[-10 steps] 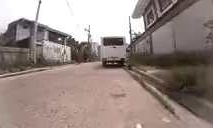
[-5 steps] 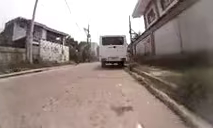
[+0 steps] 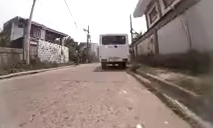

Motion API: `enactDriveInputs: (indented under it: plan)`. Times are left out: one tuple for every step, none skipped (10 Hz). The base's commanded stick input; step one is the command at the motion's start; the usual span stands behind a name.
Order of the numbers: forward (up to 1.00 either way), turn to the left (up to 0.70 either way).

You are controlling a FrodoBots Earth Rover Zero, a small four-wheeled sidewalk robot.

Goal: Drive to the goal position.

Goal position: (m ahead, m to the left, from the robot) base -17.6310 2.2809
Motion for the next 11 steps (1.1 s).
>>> enactDriveInputs:
  plan:
    - [0.85, 0.11]
    - [0.85, 0.14]
    - [0.85, 0.34]
    - [0.85, 0.34]
    - [0.85, 0.15]
    - [0.85, 0.07]
    - [0.85, 0.01]
    - [0.37, 0.00]
    - [0.00, 0.00]
    - [0.00, 0.00]
    - [0.00, 0.00]
